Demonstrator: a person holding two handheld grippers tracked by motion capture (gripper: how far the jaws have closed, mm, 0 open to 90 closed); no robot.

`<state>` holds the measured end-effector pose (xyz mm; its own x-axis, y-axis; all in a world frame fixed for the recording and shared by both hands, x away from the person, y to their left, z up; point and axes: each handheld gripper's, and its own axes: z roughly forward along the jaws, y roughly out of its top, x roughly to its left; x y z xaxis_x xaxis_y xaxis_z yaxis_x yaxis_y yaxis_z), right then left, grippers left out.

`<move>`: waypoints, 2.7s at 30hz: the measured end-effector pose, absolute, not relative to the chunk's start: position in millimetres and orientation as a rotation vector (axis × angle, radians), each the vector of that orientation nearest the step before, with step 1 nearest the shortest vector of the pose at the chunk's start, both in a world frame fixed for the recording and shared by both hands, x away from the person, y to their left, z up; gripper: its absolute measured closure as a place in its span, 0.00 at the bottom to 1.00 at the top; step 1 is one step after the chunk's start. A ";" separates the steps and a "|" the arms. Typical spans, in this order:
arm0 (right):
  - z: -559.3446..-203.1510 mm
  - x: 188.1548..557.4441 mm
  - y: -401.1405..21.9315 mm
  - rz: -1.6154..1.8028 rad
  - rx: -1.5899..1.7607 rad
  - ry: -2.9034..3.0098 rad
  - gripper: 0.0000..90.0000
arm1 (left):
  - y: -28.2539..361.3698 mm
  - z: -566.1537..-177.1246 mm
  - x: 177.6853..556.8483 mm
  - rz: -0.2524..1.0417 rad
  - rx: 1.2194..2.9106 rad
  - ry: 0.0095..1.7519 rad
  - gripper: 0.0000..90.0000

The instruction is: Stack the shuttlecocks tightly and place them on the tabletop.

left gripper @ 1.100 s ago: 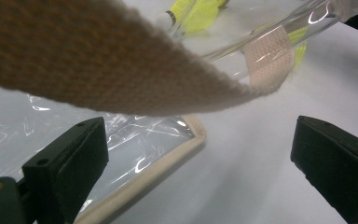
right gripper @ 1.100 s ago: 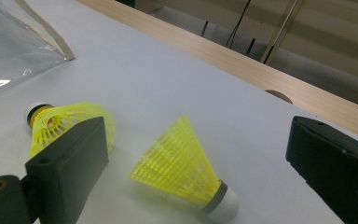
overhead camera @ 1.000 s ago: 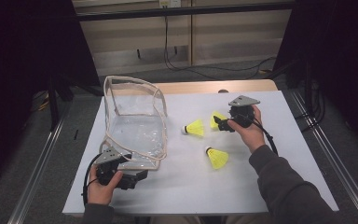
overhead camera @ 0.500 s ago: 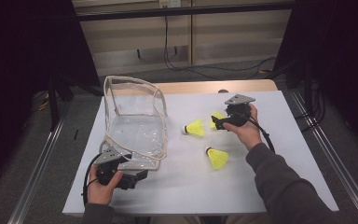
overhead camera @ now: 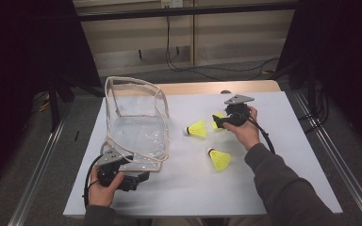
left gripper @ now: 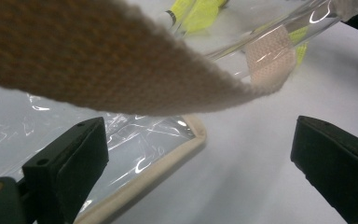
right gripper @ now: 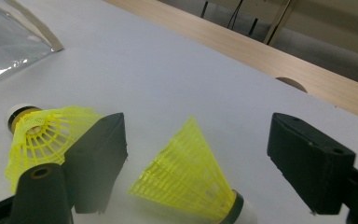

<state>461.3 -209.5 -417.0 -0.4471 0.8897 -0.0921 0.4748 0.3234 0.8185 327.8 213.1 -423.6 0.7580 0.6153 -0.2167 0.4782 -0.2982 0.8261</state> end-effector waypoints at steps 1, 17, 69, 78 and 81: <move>-417.7 461.9 -208.8 1.001 1.200 2.058 0.21 | 213.1 -423.6 327.9 0.173 1.956 0.830 0.04; -434.3 473.1 -202.3 1.003 1.203 2.126 0.33 | 214.1 -424.1 328.6 0.171 1.947 0.831 0.04; -400.2 441.8 -220.9 1.121 1.161 2.175 0.98 | 213.7 -421.3 326.9 0.188 1.941 0.831 0.04; -412.1 438.9 -221.0 1.130 1.195 2.186 0.98 | 213.2 -421.1 326.9 0.188 1.940 0.828 0.04; -412.0 439.2 -226.0 1.124 1.211 2.168 0.98 | 213.2 -421.0 326.8 0.188 1.941 0.828 0.04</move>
